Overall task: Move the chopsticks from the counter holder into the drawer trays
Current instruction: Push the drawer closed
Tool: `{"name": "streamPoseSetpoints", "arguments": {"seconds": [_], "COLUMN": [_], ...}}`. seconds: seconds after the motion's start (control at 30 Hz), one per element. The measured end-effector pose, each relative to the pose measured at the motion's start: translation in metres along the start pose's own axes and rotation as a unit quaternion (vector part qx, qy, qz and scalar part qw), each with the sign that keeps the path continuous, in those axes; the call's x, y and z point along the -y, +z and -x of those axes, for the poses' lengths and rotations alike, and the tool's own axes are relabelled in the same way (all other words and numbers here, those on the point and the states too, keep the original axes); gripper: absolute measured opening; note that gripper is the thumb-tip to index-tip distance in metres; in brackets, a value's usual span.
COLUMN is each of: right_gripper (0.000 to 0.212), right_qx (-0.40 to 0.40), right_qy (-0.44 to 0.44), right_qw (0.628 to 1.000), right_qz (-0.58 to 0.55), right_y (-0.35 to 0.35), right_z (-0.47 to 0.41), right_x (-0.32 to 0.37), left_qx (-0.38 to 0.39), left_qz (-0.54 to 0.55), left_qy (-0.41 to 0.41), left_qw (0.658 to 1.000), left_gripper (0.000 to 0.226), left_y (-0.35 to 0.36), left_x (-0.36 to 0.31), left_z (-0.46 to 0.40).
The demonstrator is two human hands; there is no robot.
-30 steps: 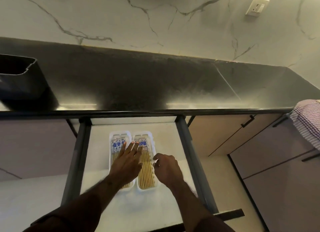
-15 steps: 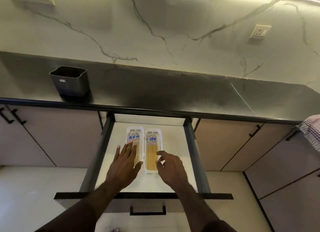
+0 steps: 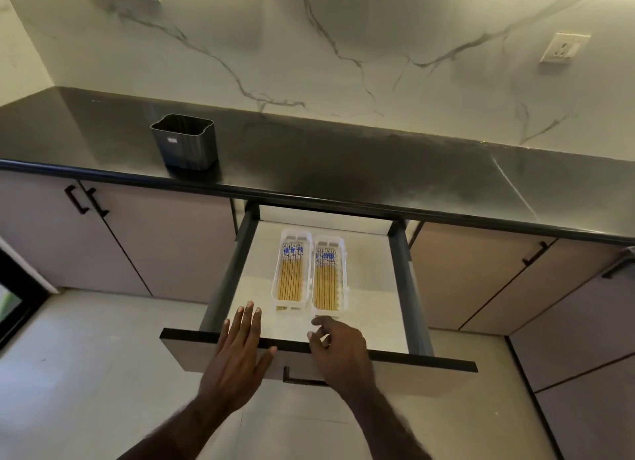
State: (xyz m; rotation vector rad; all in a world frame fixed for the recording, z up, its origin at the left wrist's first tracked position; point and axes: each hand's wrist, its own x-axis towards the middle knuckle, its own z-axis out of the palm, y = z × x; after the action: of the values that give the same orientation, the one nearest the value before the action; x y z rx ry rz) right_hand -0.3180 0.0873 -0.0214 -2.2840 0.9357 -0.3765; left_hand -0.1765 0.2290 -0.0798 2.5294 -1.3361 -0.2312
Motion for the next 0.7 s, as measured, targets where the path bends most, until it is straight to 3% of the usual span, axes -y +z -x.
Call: {"name": "streamPoseSetpoints", "arguments": {"seconds": [0.2, 0.37, 0.7], "right_gripper": [0.026, 0.038, 0.030], "right_qx": [0.032, 0.046, 0.056], "right_qy": [0.013, 0.083, 0.097], "right_qw": [0.997, 0.989, 0.979], "right_qz": [0.064, 0.110, 0.170], "right_y": [0.039, 0.077, 0.125], "right_z": [0.033, 0.048, 0.036], "right_x": [-0.018, -0.035, -0.065], "left_qx": [-0.003, 0.032, -0.033], "left_qz": [-0.004, -0.038, -0.047], "left_qy": [-0.003, 0.014, 0.069], "left_qw": [1.000, 0.999, 0.996], "left_gripper": [0.090, 0.078, 0.077], "left_y": [0.023, 0.036, 0.072], "left_x": [0.036, 0.061, 0.078], "left_z": [0.034, 0.050, 0.046]}}
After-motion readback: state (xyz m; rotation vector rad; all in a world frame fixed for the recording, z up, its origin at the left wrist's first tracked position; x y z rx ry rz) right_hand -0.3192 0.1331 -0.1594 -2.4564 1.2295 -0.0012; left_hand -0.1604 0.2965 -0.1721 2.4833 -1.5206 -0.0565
